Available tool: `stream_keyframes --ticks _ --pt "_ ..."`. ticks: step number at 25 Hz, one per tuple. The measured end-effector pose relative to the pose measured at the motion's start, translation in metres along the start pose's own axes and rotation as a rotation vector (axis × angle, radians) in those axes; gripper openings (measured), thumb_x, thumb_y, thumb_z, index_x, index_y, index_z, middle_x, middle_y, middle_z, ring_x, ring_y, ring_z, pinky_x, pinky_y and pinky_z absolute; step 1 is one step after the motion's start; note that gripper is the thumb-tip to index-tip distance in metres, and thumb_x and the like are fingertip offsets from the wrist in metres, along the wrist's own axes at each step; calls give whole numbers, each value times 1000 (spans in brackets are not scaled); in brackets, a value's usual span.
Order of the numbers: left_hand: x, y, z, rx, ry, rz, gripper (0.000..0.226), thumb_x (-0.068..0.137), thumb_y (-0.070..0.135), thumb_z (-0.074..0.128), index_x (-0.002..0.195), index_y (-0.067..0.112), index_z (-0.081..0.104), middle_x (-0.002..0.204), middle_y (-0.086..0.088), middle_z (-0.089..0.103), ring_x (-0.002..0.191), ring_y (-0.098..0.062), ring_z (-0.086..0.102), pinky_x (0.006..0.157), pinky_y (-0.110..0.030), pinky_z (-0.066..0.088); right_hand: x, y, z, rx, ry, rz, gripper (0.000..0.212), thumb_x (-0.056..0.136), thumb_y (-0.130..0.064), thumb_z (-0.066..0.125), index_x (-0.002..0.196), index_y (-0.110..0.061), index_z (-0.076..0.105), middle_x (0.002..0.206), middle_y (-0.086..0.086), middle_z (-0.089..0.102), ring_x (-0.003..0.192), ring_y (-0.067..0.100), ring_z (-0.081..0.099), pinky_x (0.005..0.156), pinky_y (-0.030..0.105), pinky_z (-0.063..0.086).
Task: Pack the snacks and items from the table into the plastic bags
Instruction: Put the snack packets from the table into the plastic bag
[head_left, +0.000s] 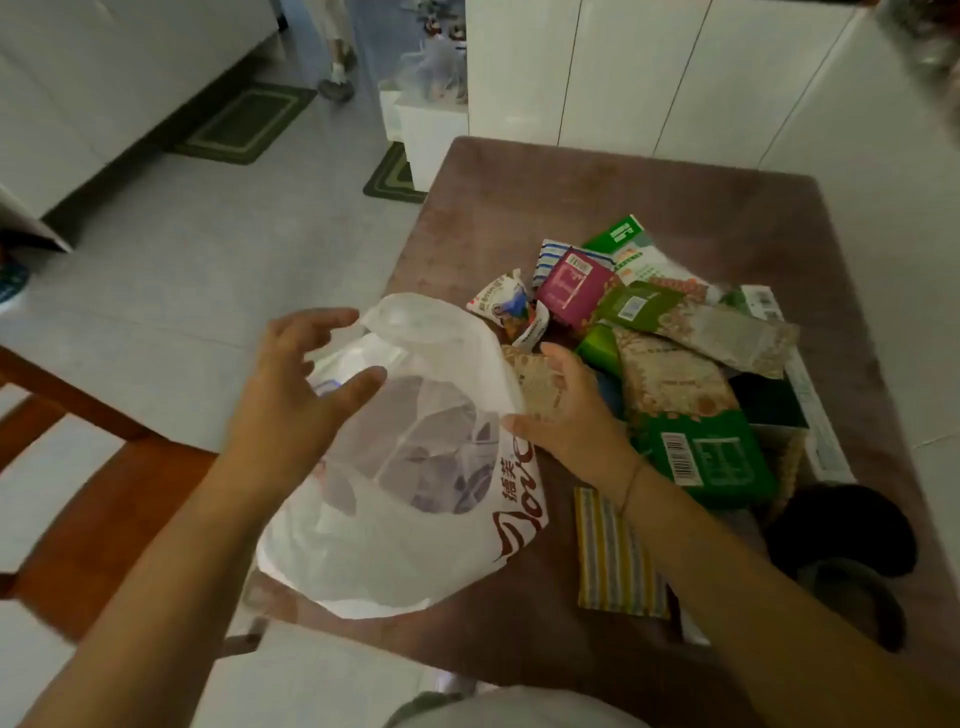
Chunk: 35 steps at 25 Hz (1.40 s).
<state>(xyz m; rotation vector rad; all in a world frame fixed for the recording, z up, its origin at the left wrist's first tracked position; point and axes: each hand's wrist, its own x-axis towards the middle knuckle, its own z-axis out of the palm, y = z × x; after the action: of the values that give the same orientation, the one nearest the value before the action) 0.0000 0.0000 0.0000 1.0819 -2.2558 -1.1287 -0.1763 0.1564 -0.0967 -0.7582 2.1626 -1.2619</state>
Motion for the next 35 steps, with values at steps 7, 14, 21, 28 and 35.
stream_keyframes --ticks 7,14,21,28,35 --pt "46 -64 -34 381 -222 -213 26 82 30 69 107 31 63 150 -4 36 135 -28 35 110 -45 26 44 22 49 -206 88 154 50 80 -29 68 124 -14 49 123 9 55 110 25 55 88 38 50" --pt "81 -88 -3 409 -399 -88 41 78 26 74 116 27 60 139 -3 50 114 -22 52 96 -33 39 70 -1 40 -77 196 85 12 91 -20 50 87 -11 57 82 3 56 76 15 51 58 22 38" --pt "90 -81 19 461 -382 121 71 78 5 72 141 13 40 142 -11 45 120 -31 50 96 -34 40 57 15 -19 -369 302 110 36 83 -43 59 111 -20 56 119 5 56 113 24 52 91 36 44" --pt "78 -86 19 379 -369 106 101 71 9 80 149 23 18 145 -15 35 123 -35 47 100 -47 43 21 76 -103 -507 324 716 109 67 -62 68 145 -10 12 149 19 25 132 41 32 107 53 33" --pt "68 -102 7 501 -232 -163 78 70 27 81 135 9 40 130 -18 54 112 -38 56 94 -47 44 31 82 -116 -390 119 662 75 67 -29 82 127 3 50 129 20 56 116 36 54 95 40 46"
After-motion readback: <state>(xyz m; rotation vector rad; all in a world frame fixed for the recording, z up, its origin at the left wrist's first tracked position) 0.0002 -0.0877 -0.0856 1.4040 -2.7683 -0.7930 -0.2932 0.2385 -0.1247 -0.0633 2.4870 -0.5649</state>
